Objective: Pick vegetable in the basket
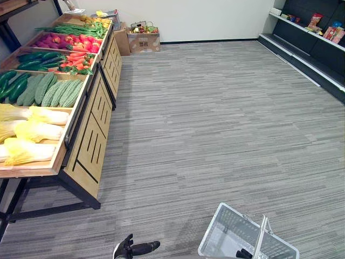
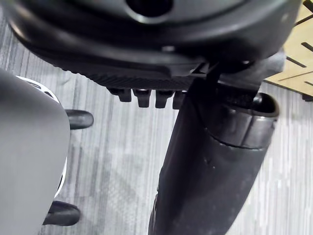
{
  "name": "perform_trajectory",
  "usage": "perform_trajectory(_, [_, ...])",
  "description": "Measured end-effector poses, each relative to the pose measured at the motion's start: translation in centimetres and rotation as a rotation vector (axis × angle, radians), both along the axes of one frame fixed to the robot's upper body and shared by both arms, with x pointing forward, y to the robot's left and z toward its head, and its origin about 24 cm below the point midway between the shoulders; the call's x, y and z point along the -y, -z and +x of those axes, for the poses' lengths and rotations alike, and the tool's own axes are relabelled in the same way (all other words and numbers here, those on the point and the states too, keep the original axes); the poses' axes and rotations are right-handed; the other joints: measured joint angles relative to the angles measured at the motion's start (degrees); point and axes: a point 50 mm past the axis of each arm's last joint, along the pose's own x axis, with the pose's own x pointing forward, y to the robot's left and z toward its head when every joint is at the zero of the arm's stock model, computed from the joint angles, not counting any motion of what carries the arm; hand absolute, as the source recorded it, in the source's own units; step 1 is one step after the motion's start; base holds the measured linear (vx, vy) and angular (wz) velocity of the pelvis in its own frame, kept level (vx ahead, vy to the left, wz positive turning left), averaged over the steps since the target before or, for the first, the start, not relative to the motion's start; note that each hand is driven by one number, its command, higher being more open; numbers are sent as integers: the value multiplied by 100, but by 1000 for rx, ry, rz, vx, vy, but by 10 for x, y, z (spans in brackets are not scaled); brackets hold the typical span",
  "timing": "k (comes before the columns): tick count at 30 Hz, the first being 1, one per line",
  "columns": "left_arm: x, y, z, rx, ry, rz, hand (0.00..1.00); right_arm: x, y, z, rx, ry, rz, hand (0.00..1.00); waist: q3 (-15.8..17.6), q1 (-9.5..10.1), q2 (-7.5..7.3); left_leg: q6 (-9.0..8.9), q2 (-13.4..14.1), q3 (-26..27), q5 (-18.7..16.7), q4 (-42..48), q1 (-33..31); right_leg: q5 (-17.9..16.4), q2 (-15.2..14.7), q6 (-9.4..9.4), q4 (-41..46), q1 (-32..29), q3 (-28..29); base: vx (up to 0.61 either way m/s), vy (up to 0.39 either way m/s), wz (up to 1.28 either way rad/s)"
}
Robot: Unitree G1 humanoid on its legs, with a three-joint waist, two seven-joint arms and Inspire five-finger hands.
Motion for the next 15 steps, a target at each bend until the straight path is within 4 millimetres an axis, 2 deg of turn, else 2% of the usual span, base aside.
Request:
perform_trajectory(7, [-5, 0, -3, -2, -48, 3, 100, -1, 0, -3, -6, 6, 4, 0, 17, 21, -40, 0, 40, 91, -10, 41, 142, 0, 11, 0, -2, 109, 38, -35, 0, -4])
perform_trajectory(15, [-5, 0, -5, 2, -64, 3, 100, -1, 1, -7, -12, 47, 6, 0, 26, 22, -10, -22, 127, 210, -37, 53, 165, -77, 48, -2, -2, 102, 25, -23, -6, -6])
